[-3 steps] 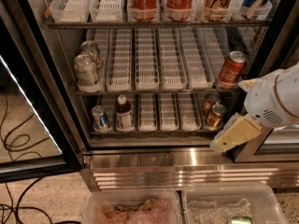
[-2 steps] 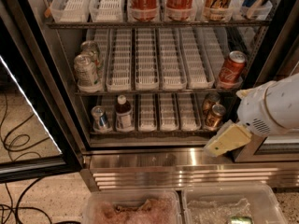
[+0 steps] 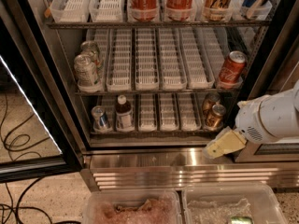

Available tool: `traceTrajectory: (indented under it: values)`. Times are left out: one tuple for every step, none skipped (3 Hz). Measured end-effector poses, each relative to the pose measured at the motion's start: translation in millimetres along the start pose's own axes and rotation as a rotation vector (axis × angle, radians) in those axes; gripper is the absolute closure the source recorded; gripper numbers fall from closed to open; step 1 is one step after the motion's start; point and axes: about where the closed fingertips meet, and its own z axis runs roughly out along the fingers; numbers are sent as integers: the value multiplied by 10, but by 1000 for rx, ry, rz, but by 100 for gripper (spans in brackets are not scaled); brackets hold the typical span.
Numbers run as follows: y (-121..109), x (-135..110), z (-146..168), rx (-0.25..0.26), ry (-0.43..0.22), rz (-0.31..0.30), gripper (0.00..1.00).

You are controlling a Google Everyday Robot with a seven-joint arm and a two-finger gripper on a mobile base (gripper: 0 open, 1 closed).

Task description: Pick orange can from bottom shelf of fridge

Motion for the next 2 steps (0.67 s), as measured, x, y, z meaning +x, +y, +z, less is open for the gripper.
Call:
traceTrajectory:
  values:
    - [-55, 38, 105, 25, -25, 3, 0]
    - [-293, -93, 376, 85, -73, -43, 0]
